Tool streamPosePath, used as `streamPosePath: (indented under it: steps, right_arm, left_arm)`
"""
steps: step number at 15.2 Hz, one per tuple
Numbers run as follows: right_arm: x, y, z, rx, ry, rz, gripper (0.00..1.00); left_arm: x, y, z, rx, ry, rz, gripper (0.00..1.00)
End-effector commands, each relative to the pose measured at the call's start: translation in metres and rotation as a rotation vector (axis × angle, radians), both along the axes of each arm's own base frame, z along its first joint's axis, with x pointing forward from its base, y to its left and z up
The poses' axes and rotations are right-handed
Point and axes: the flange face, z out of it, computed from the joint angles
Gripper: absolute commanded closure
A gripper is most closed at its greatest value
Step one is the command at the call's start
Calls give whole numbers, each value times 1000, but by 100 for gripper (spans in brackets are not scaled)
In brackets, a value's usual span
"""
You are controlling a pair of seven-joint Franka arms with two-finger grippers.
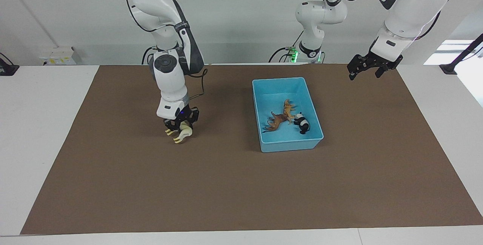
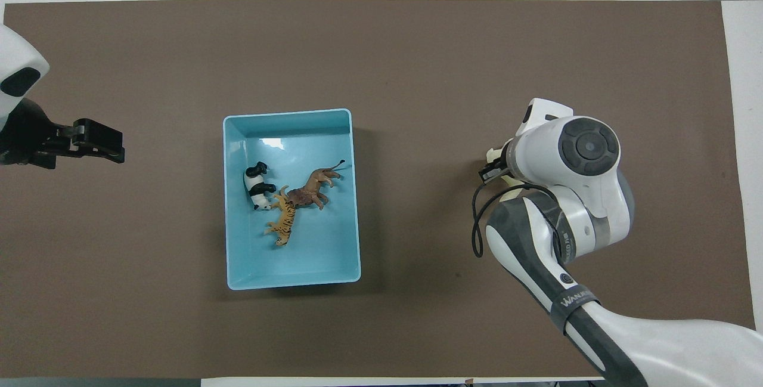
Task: Put all toys into storage box
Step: 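Grasp the cream horse with the right gripper and drop it in the box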
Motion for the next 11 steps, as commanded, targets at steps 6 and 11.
streamPosePath:
  steps: [6,11]
  right_arm:
    - [0,251,119,64,29,-202,100]
    - [-41,342,55,98,-19,-236,100]
  left_arm:
    - [-4,8,3,-26,93,-20,0]
    - [-7,6,4,-30,99,-50,0]
